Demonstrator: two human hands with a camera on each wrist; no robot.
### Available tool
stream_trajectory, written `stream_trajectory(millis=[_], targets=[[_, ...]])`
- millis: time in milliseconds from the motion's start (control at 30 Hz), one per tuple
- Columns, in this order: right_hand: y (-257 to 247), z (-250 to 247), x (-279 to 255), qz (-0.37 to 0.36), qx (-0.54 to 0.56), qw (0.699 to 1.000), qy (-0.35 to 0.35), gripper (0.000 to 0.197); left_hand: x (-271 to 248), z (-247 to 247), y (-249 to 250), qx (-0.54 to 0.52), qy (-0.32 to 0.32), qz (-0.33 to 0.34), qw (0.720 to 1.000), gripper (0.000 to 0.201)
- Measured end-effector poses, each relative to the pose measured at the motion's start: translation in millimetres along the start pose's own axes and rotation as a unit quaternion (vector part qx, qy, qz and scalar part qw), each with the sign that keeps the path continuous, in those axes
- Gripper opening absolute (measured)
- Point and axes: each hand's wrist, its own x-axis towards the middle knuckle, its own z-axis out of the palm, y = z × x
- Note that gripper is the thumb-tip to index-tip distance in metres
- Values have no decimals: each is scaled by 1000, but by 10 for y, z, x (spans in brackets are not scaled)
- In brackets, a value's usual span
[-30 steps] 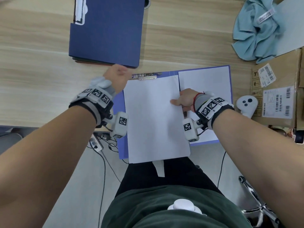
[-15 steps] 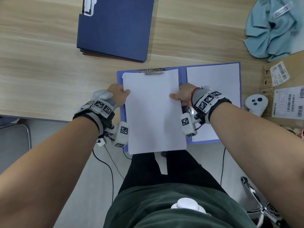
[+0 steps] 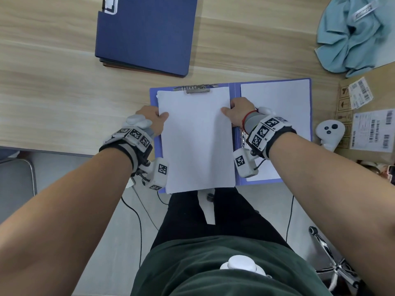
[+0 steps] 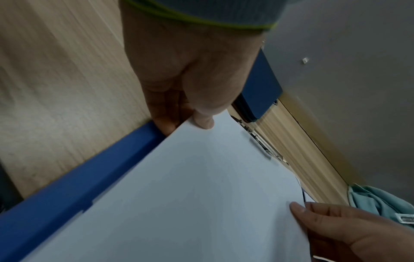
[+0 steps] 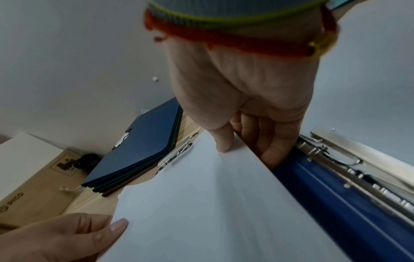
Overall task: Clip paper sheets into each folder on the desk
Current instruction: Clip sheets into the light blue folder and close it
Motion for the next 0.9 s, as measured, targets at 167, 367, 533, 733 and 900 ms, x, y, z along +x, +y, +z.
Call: stream_trajectory(millis=[167,367,533,733,900], targets=[[-1,-53,35,-4,-27,999,44,16,70,-28,-112,-116,5,-34,993,27],[-79,-92,54,5,-79,996,38,20,341,141,-316,-240,-8,-78,968,35],[-122,-97,51,10,-93,994,48,34,131,9,-204,-252,-12,-81,964,32],[-116,-75,82,18,-62,996,62,31,46,-86,-108,-166,-3,-68,984,32],[-132,-51,115,25,-68,995,73,33,-1,-152,35,-20,52,17,998,32]])
